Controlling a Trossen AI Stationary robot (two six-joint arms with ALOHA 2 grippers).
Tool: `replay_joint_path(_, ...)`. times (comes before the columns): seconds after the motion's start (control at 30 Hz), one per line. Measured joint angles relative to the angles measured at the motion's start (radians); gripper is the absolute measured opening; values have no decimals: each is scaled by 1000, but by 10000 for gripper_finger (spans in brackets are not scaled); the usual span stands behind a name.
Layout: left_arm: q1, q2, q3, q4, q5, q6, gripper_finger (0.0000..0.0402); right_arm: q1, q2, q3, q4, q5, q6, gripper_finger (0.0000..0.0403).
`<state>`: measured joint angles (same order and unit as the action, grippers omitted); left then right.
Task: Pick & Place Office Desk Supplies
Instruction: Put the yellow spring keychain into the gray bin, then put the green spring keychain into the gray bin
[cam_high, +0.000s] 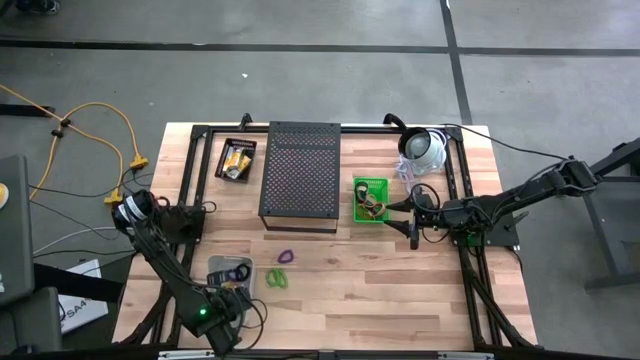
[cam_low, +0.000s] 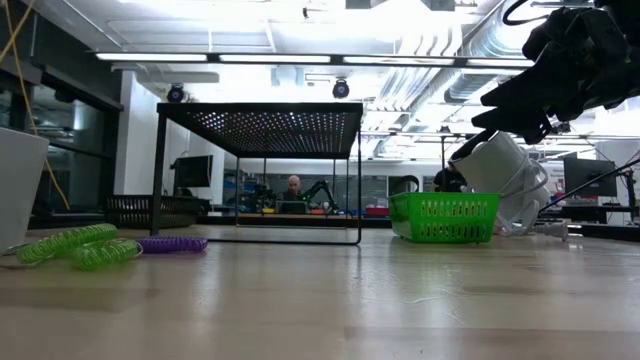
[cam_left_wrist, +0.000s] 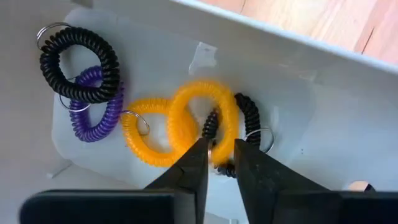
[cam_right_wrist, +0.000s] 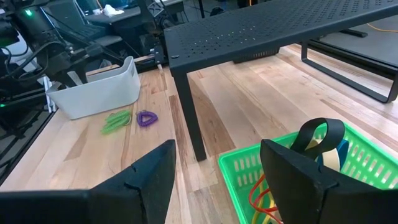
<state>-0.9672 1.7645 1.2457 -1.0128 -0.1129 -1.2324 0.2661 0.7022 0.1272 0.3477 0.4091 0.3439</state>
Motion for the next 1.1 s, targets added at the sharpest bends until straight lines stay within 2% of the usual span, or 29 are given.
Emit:
replay_joint_path(0.23, 20, -5, 0, -1, -23, 31, 84, 0, 0, 0, 0, 0, 0, 223)
replay_joint_path(0.6, 93, -135, 0, -1, -23, 5, 85, 0, 0, 0, 0, 0, 0, 223)
replay_joint_path(0.87, 151, -210, 0, -1, -7, 53, 85, 0, 0, 0, 0, 0, 0, 223)
replay_joint_path(1.1, 182, -230, 0, 0, -9, 75, 85, 0, 0, 0, 0, 0, 0, 223)
